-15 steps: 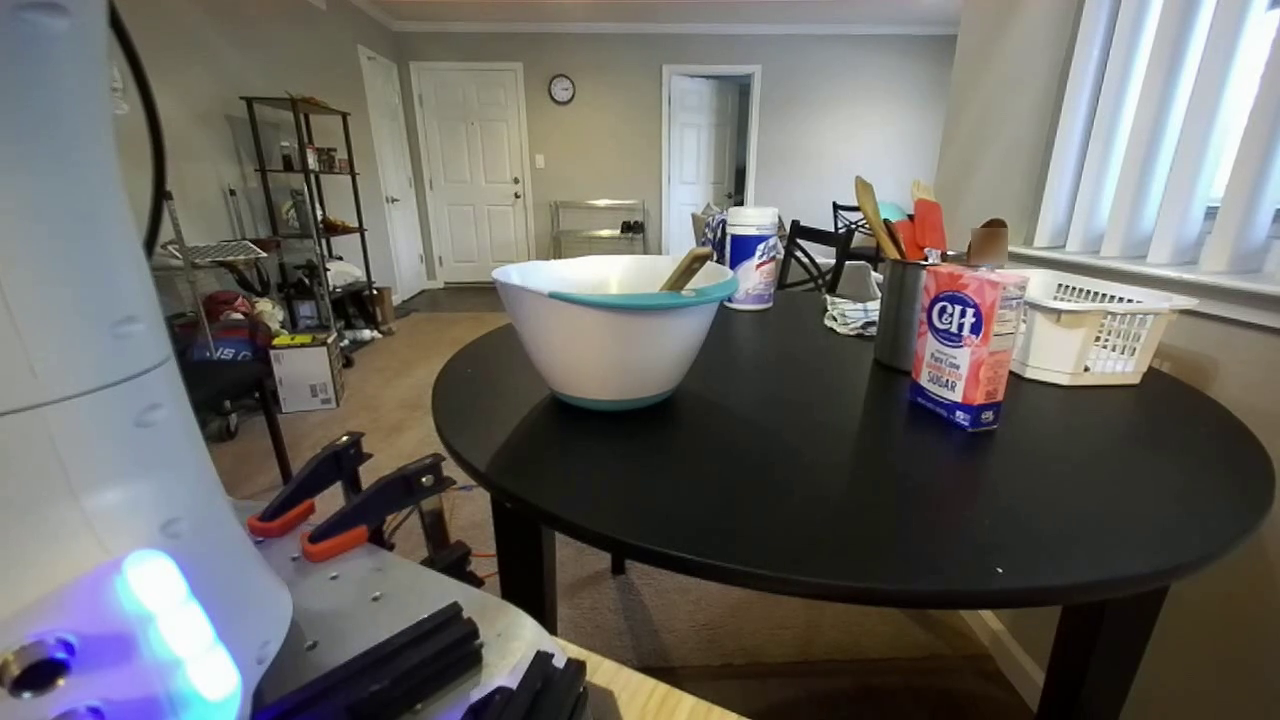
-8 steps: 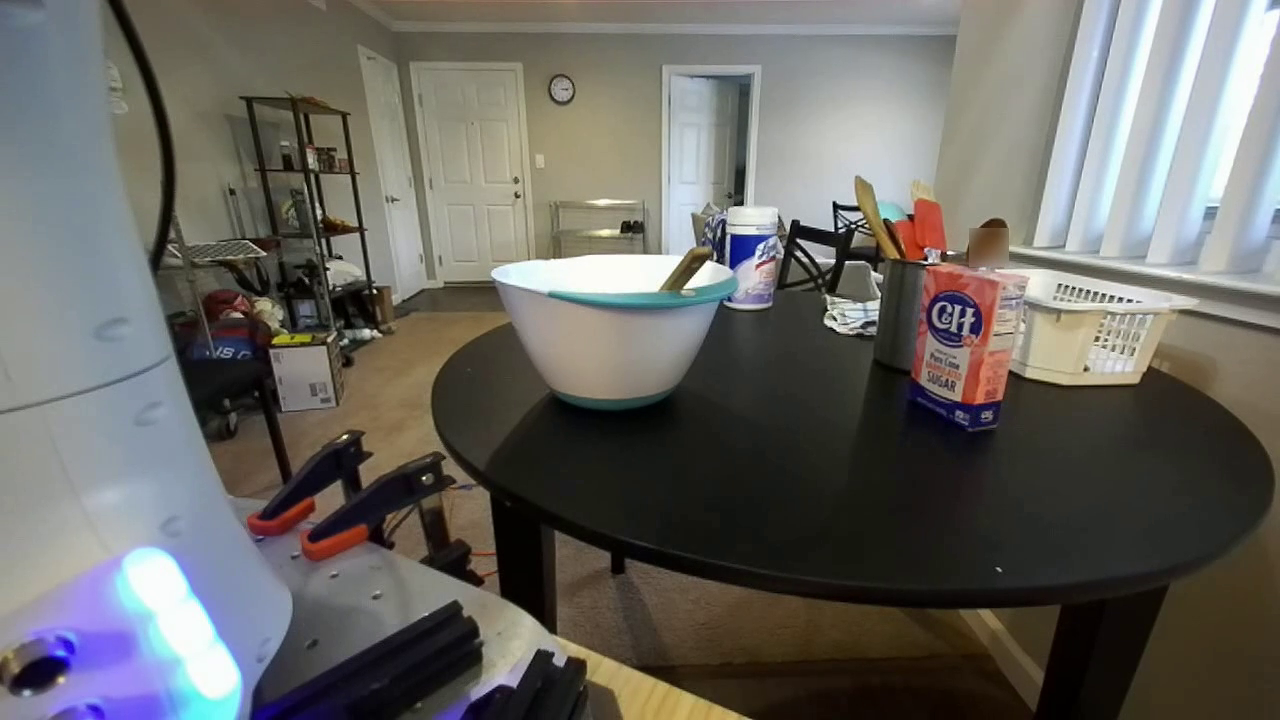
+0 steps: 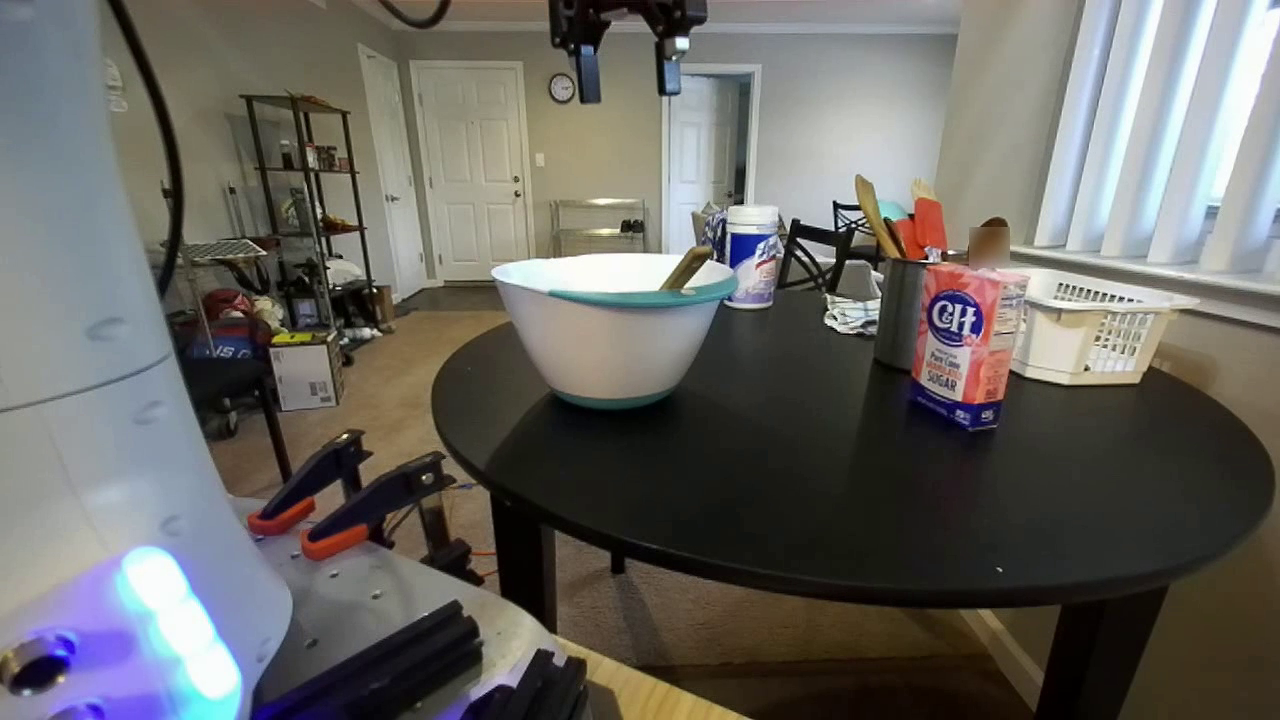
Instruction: Use the wooden spoon to stir in the white bowl
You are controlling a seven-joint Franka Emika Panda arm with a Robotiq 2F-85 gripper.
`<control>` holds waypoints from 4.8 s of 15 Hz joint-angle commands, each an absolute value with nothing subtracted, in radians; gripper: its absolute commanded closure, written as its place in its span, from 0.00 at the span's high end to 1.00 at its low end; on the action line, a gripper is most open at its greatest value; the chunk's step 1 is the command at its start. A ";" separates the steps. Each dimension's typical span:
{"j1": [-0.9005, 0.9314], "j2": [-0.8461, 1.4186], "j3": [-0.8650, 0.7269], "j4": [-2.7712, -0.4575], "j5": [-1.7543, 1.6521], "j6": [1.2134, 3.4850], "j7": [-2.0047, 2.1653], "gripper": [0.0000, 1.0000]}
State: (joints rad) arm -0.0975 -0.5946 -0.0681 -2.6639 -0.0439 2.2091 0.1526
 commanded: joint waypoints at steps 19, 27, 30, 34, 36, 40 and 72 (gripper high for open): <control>-0.162 -0.405 -0.185 -2.573 0.093 2.196 0.143 1.00; -0.149 -0.282 -0.267 -2.546 0.332 2.211 0.037 1.00; -0.160 -0.223 -0.312 -2.558 0.448 2.214 -0.050 1.00; -0.176 -0.155 -0.334 -2.541 0.523 2.202 -0.125 1.00; -0.185 -0.138 -0.335 -2.533 0.539 2.198 -0.146 1.00; -0.197 -0.142 -0.318 -2.538 0.519 2.207 -0.115 1.00; -0.202 -0.101 -0.337 -2.518 0.664 2.196 -0.221 1.00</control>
State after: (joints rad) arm -0.1826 -0.1255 -0.3412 -2.5307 0.5917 2.2087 -0.1478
